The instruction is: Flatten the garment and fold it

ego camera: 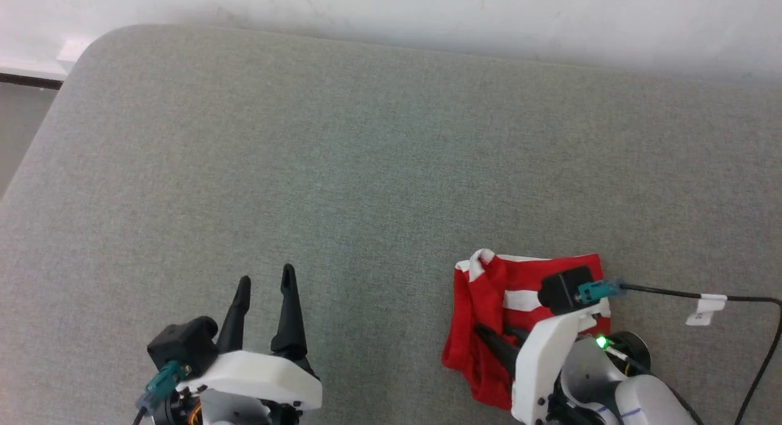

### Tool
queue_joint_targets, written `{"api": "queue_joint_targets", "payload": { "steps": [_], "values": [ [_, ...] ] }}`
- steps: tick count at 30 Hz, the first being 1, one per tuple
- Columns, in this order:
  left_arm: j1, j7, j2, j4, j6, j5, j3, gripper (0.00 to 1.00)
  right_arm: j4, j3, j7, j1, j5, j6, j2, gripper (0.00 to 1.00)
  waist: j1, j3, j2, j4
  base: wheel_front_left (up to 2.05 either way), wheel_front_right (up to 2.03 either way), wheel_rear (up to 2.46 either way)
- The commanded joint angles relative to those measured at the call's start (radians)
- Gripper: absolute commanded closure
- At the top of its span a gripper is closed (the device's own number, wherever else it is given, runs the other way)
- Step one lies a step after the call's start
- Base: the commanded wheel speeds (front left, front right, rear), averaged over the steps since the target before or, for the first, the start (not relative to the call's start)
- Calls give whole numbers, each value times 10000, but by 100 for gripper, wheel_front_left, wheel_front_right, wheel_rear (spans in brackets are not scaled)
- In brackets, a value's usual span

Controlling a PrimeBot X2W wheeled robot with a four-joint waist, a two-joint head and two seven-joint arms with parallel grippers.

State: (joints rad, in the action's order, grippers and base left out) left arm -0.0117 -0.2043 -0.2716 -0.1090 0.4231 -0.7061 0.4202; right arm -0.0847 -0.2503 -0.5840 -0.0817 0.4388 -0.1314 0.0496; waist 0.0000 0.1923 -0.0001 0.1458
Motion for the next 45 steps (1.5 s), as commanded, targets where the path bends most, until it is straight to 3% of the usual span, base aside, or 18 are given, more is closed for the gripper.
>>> {"api": "queue_joint_targets", "payload": {
  "steps": [1, 6, 11, 18, 23, 30, 41, 42, 44, 45],
  "values": [
    [-197, -56, 52, 59, -84, -93, 23, 0, -198, -111, 187, -266, -105, 7, 7, 0, 0, -50, 1, 14, 0, 0, 0],
    [-106, -58, 35, 161, -108, -155, 24, 0, -325, -651, 446, -549, 234, 7, 7, 0, 0, -277, 1, -72, 0, 0, 0],
    [31, -12, -41, 156, -97, -198, 25, 0, 538, -591, 277, -503, 552, 7, 7, 0, 0, -490, 1, -209, 0, 0, 0],
    [185, 0, -129, 25, -42, -214, 13, 0, 2477, 1517, -111, 482, -361, 7, 7, 0, 0, -578, 1, -373, 0, 0, 0],
    [193, 12, -146, -37, -26, -197, 56, 0, 3045, 2765, -690, 1287, -806, 7, 7, 0, 0, -510, 1, -452, 0, 0, 0],
    [-30, 66, -114, -47, -62, -136, 184, 0, 2304, 3284, -741, 1457, -612, 7, 6, 0, 0, -267, 1, -298, 0, 0, 0],
    [-127, 63, -159, -104, -3, -129, 135, 0, 370, 3109, -485, 789, -229, 7, 6, 0, 0, -14, 1, 124, 0, 0, 0],
    [-135, 63, -152, -109, -1, -130, 144, 0, 205, 3120, -474, 743, -185, 7, 6, 22, 0, 7, 1, 150, 0, 0, 0],
    [-161, 61, -139, -111, -5, -128, 162, 0, -87, 3104, -428, 644, -84, 7, 6, 100, 0, 43, 1, 192, 0, 0, 0],
    [-161, 61, -139, -111, -5, -128, 162, 0, -87, 3104, -428, 644, -84, 7, 6, 100, 0, 43, 1, 192, 0, 0, 0]
  ]
}}
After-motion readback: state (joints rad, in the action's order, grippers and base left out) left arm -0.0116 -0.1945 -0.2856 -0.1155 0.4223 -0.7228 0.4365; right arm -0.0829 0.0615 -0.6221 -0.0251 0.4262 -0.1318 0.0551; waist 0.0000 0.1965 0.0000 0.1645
